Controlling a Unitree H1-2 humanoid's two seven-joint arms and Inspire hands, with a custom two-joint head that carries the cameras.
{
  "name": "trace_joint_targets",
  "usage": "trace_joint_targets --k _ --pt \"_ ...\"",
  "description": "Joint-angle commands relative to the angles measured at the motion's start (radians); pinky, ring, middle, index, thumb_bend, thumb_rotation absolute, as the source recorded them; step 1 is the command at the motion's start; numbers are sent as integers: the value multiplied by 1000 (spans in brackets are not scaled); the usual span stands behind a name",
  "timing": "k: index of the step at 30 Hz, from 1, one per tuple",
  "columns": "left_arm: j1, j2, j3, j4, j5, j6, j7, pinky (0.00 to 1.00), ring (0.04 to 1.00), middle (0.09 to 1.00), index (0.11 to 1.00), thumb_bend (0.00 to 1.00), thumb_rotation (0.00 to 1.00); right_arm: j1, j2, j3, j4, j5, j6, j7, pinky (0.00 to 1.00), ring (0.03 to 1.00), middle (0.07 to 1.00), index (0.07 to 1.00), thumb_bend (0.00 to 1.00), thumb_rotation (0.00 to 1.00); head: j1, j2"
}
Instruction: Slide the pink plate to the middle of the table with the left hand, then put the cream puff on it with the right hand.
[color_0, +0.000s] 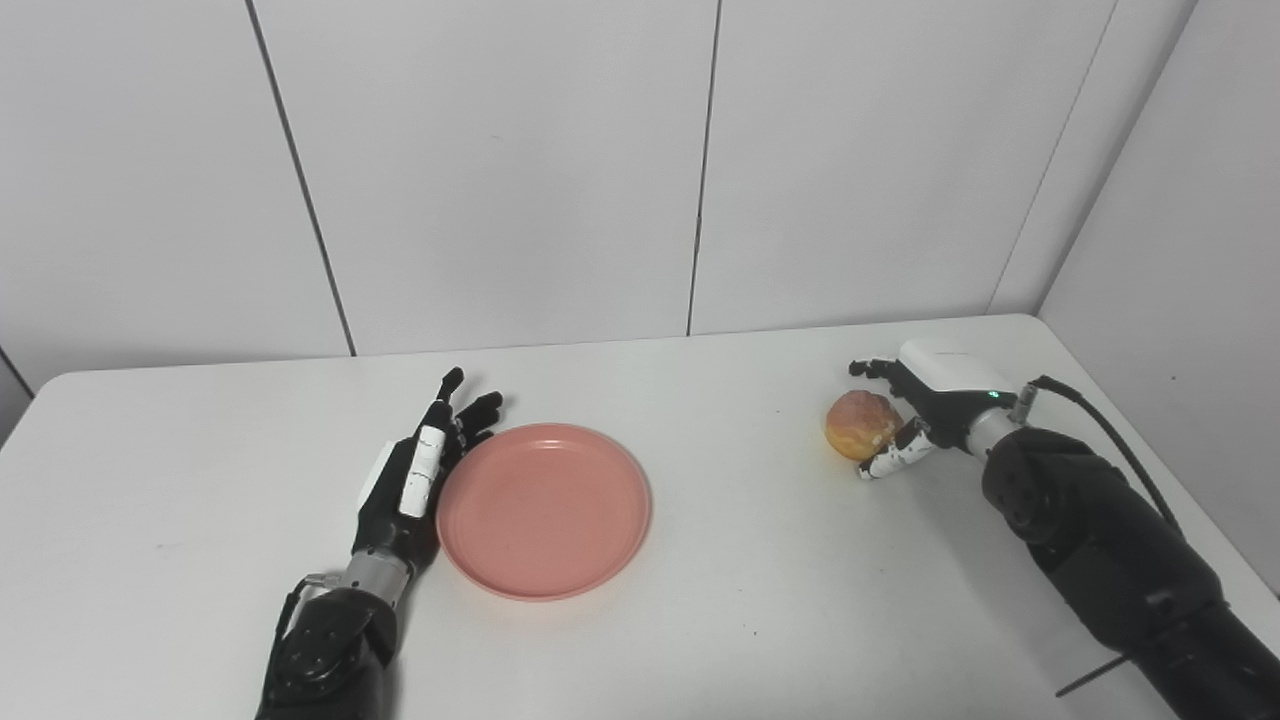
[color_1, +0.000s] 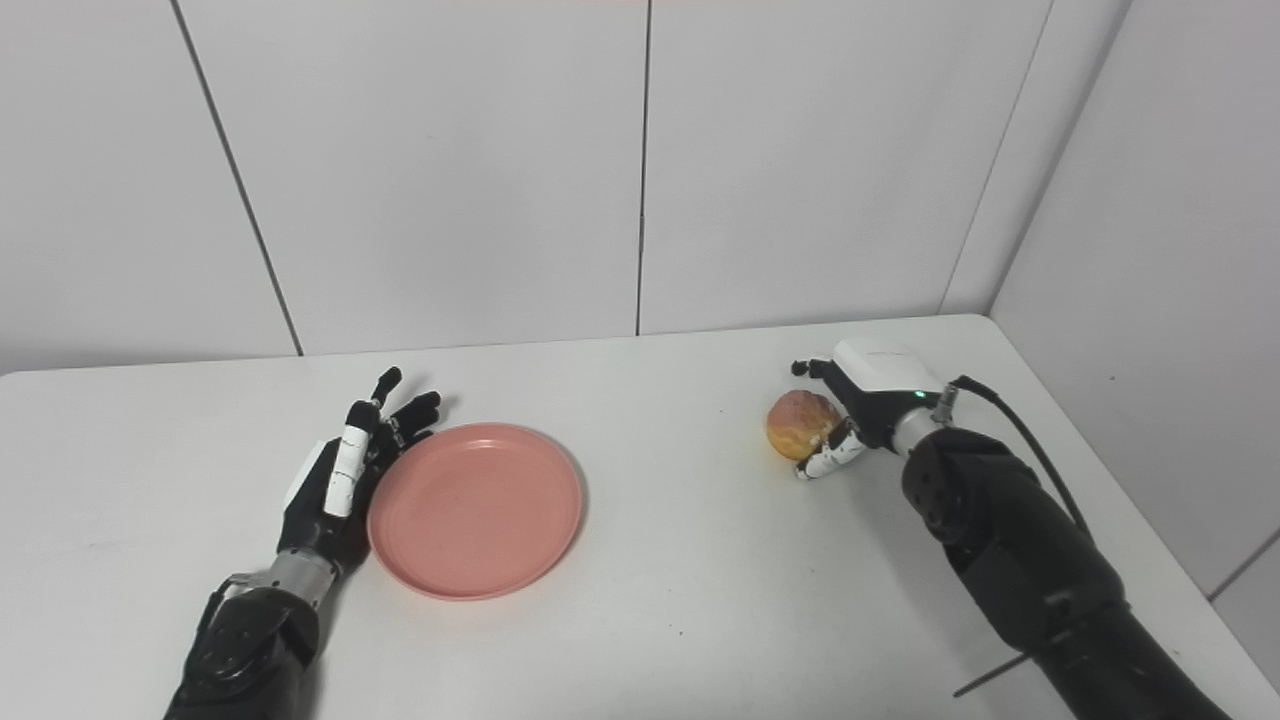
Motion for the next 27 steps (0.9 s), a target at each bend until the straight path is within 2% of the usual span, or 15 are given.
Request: trace_joint_targets --k 1,10,16,18,19,21,22,23,24,25,27 --pt "16 -4 -6 1 1 39 -5 909 897 869 1000 954 919 -51 -40 6 -3 -27 -37 -28 601 785 835 821 1000 236 2 1" --pt "22 -4 -8 -14 4 56 -3 910 892 871 1000 961 927 -66 -28 22 48 -19 -55 -43 612 795 826 809 1000 253 11 6" --pt "24 -3 -8 -21 4 65 -2 912 891 869 1000 968 924 -71 -17 24 62 7 -55 -38 536 663 730 761 977 231 15 6" --pt "24 -4 -8 -25 4 70 0 905 888 861 1000 957 925 -74 -15 25 72 22 -69 -36 551 639 678 685 874 249 18 7" --pt "24 -4 -7 -25 4 71 0 909 889 859 1000 956 924 -73 -12 21 80 39 -80 -39 510 583 623 645 828 231 18 7" --pt "24 -4 -7 -24 3 73 -1 910 889 859 1000 960 923 -73 -7 15 91 64 -93 -41 476 545 590 618 793 213 20 8" --pt "24 -4 -7 -26 4 75 0 911 890 860 1000 964 920 -74 -7 17 95 69 -97 -39 436 501 554 556 659 179 20 9" --pt "24 -4 -7 -27 5 76 1 912 891 861 1000 969 920 -74 -7 20 98 72 -98 -34 411 476 533 518 575 158 21 9" --pt "24 -4 -7 -28 6 77 2 905 886 856 1000 962 924 -75 -7 24 103 75 -100 -28 341 403 465 522 543 67 21 9" --pt "25 -4 -8 -30 7 78 2 902 882 850 1000 959 926 -76 -7 27 107 76 -99 -21 308 371 433 522 528 24 24 10" --pt "26 -4 -8 -34 7 84 3 900 878 847 1000 955 926 -75 -7 35 114 79 -100 -15 280 344 418 520 523 11 25 11"
